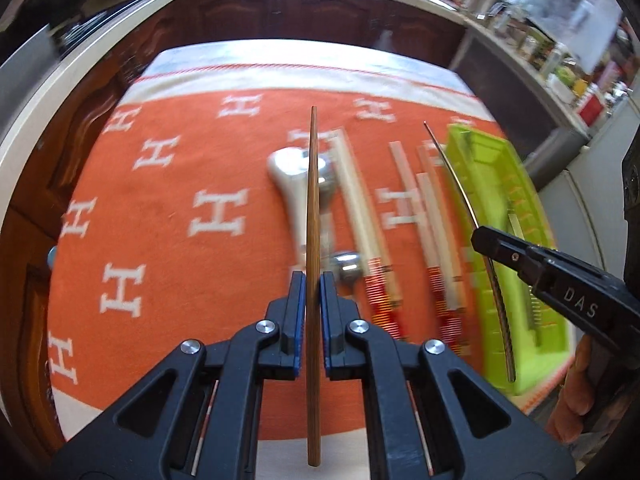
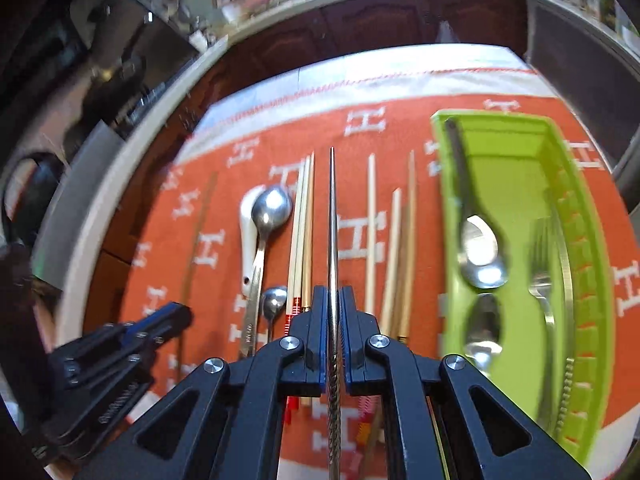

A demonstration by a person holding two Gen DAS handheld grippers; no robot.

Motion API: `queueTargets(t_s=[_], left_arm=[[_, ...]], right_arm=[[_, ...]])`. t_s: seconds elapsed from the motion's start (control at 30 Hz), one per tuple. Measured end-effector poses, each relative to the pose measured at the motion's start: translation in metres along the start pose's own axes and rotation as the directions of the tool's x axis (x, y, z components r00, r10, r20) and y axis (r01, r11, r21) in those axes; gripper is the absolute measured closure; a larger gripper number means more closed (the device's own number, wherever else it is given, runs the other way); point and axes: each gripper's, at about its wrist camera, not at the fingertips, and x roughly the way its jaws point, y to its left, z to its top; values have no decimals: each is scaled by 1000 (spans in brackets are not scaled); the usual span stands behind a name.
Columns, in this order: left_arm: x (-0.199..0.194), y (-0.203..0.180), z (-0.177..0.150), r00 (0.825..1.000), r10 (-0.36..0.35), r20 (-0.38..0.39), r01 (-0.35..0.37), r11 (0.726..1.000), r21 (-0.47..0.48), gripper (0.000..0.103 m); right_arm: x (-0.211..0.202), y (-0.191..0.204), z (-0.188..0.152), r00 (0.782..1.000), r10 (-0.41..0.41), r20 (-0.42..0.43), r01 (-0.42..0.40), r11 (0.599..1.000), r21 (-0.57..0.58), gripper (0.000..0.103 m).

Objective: Organize utensils
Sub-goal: 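Carry the wooden chopstick and metal chopstick over the green tray with both tools, then open the left tool to drop the wooden chopstick while the right tool releases the metal chopstick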

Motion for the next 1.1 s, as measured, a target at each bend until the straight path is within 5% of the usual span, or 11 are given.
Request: queueTargets(t_s=[0.27, 0.57, 0.97, 1.1], left_arm=[[-9, -88, 32, 988, -150, -31, 153, 981, 119, 98], [29, -184, 46, 971, -213, -105, 228, 958, 172, 98], [80, -206, 37, 962, -173, -213, 204, 970, 133, 98], [80, -202, 33, 962, -159, -222, 194, 970, 148, 98]], right_arm=[[-69, -64, 3, 993, -56, 104, 47, 995, 86, 99], [-75, -141, -9, 995, -88, 53, 78, 982, 170, 98], [-39, -165, -12, 998, -59, 5, 57, 978, 198, 97], [-36, -160, -11, 996, -87, -12, 88, 979, 183, 90]])
